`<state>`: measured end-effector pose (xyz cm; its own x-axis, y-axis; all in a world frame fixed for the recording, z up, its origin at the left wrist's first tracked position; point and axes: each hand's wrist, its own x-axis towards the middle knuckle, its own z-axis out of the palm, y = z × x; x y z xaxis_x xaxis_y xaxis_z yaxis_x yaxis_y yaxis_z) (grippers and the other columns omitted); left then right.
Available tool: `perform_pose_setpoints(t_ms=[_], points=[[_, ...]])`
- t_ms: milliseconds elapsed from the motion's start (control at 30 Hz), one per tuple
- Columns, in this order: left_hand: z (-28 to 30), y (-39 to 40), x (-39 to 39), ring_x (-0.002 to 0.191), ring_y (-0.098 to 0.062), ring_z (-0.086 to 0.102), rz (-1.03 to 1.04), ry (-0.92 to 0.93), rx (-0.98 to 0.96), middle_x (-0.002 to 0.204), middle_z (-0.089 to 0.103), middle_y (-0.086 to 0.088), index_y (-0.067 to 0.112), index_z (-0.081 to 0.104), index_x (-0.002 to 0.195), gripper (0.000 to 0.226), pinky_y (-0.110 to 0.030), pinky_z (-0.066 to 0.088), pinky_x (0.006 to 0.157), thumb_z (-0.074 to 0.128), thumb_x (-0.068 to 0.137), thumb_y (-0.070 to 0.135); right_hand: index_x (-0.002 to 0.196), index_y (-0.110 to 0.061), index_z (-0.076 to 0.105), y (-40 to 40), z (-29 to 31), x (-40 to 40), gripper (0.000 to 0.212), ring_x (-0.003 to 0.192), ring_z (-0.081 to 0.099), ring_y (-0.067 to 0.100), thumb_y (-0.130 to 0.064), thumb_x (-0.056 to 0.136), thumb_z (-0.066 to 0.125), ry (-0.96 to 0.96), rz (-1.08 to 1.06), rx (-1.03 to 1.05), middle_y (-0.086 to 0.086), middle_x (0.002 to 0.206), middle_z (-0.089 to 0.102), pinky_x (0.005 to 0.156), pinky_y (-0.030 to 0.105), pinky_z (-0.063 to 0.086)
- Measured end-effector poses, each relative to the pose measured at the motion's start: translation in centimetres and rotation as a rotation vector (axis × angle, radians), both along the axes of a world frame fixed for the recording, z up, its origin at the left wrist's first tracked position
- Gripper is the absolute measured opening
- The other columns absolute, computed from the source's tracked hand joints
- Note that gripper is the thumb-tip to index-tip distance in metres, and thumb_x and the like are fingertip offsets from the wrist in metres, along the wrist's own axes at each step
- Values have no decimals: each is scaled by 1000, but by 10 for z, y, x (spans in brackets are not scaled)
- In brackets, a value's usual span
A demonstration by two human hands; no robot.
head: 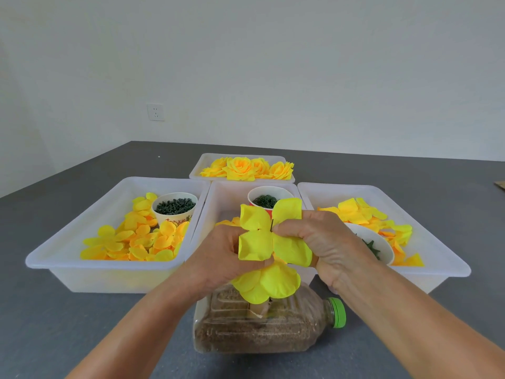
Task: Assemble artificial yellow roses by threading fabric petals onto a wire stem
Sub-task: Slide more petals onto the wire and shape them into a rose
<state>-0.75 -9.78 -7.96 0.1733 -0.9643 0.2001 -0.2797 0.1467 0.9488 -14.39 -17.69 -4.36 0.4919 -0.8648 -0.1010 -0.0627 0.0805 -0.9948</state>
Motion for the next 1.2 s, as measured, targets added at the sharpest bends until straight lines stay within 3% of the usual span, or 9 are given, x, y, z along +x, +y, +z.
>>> perform_pose_setpoints(t_ms=[167, 300, 400, 500, 567, 633, 767, 1000, 1200], points=[[0, 1, 0, 70, -6, 69, -7, 15, 3, 73, 73, 4, 7, 71, 83, 11, -17, 52, 60, 73, 75, -1, 74, -8, 69, 9, -5, -1, 10, 45, 64, 15, 2, 75, 69, -45, 1, 49, 6, 58, 68, 38, 20, 47], [0, 3, 4, 70, -8, 69, -35, 37, 8, 74, 73, 1, 6, 71, 81, 12, -20, 53, 61, 74, 73, -2, 76, -9, 70, 12, -8, -3, 9, 48, 64, 11, 0, 76, 69, -46, 7, 57, 4, 62, 69, 41, 20, 49], [2, 8, 13, 85, -16, 69, -100, 64, 20, 90, 74, -4, 9, 72, 91, 27, -29, 54, 75, 79, 66, 1, 71, -10, 69, 12, -10, -4, 11, 48, 64, 11, -1, 76, 69, -50, -3, 45, 2, 59, 69, 42, 21, 51], [7, 16, 24, 104, -23, 64, -208, 88, 39, 108, 70, -7, 11, 66, 108, 52, -37, 47, 94, 81, 60, 23, 71, -10, 70, 13, -11, -4, 11, 50, 65, 12, -1, 76, 69, -59, -9, 29, 2, 59, 69, 44, 21, 52], [11, 18, 25, 103, -21, 64, -210, 113, 45, 108, 70, -6, 9, 66, 108, 68, -31, 48, 93, 83, 54, 47, 72, -10, 70, 14, -12, -4, 11, 50, 65, 12, -1, 76, 69, -69, -14, 24, 2, 59, 69, 42, 20, 50], [14, 18, 23, 95, -16, 66, -134, 116, 27, 97, 71, -4, 4, 68, 95, 65, -23, 48, 87, 78, 59, 57, 73, -9, 70, 15, -12, -4, 11, 50, 65, 12, 1, 76, 68, -73, -15, 19, 2, 60, 70, 42, 19, 49], [13, 12, 17, 68, -4, 59, -52, 167, 13, 66, 63, 9, -7, 57, 73, 33, -12, 46, 71, 72, 69, 22, 72, -10, 71, 14, -13, -3, 12, 56, 67, 16, 2, 75, 69, -76, -8, 25, 6, 66, 71, 49, 24, 54], [14, 9, 19, 72, -8, 60, 10, 237, 98, 69, 65, 5, 3, 58, 66, 21, -17, 46, 75, 73, 66, 19, 86, -16, 68, 5, -15, -9, 12, 68, 63, 19, -11, 75, 72, -53, -59, 9, 6, 79, 72, 69, 34, 51], [14, 0, 18, 91, -20, 59, 137, 285, 212, 94, 69, -11, -5, 68, 92, 26, -45, 38, 102, 69, 77, 16, 96, -19, 59, 9, -13, -11, 27, 43, 57, 12, 0, 78, 65, -73, -37, 88, 5, 72, 65, 38, 21, 42]])
